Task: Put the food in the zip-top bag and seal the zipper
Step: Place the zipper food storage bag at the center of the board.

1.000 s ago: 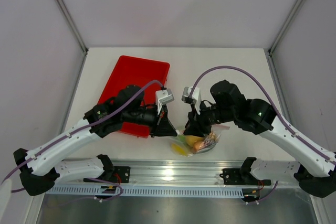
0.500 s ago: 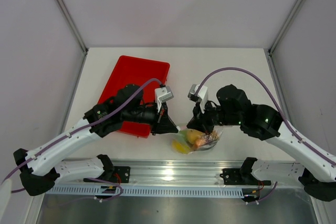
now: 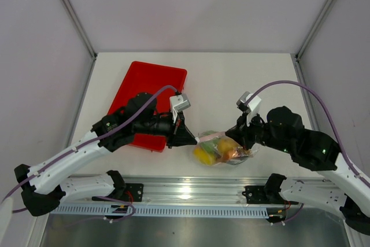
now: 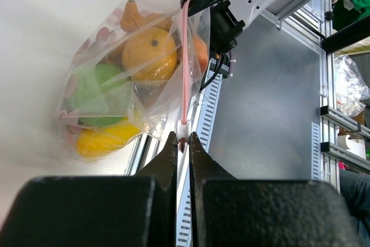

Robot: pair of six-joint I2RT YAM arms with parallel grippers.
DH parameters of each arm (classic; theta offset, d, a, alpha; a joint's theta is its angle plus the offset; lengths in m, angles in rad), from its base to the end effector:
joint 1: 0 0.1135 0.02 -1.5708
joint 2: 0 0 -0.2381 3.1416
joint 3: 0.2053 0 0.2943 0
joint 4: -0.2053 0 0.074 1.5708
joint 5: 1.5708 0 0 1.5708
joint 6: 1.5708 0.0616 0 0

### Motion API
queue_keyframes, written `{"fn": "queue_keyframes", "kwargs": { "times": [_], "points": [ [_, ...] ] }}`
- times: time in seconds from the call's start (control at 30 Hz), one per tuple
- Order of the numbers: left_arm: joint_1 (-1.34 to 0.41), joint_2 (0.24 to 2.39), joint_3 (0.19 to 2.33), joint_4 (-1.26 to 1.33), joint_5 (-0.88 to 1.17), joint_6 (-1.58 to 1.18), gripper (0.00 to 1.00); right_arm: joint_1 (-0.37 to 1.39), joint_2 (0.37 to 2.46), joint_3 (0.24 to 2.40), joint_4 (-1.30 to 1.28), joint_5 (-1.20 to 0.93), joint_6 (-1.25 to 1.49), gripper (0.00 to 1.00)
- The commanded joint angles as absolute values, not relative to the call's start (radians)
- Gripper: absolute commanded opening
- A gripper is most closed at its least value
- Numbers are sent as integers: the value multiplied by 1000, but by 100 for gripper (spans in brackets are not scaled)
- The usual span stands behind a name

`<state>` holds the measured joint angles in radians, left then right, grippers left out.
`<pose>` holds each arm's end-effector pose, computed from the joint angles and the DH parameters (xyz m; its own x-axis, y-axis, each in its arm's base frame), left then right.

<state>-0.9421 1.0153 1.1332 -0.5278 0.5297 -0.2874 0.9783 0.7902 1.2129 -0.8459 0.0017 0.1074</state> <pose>0.1454 -0.2530 0.3586 -0.4998 0.2715 -0.8225 0.8643 0.2186 -0.4531 0.1197 0.1777 0.3999 -0.3169 -0.2787 -0.9066 -0.7993 0.5930 0.0970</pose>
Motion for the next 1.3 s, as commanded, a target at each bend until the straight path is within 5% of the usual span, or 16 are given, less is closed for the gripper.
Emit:
{"fn": "queue_keyframes", "kwargs": {
  "times": [0.0, 0.17, 0.33, 0.47, 0.83, 1.27],
  "points": [
    [-943, 977, 1143, -569, 549, -284, 1, 968, 756, 1209, -842, 77, 143, 0],
    [-943, 977, 1141, -557, 526, -298, 9, 974, 735, 1192, -807, 15, 176, 0],
    [-943, 957, 1144, -548, 474, -310, 67, 974, 738, 1233, -801, 28, 175, 0],
    [-943, 919, 1137, -526, 459, -301, 97, 971, 790, 1256, -790, 128, 121, 0],
    [-943, 830, 1098, -549, 337, -321, 99, 569, 1060, 1465, -663, 43, -34, 0],
    [-943, 828, 1051, -537, 416, -288, 99, 232, 1267, 1732, -801, 319, -165, 0]
  ]
}}
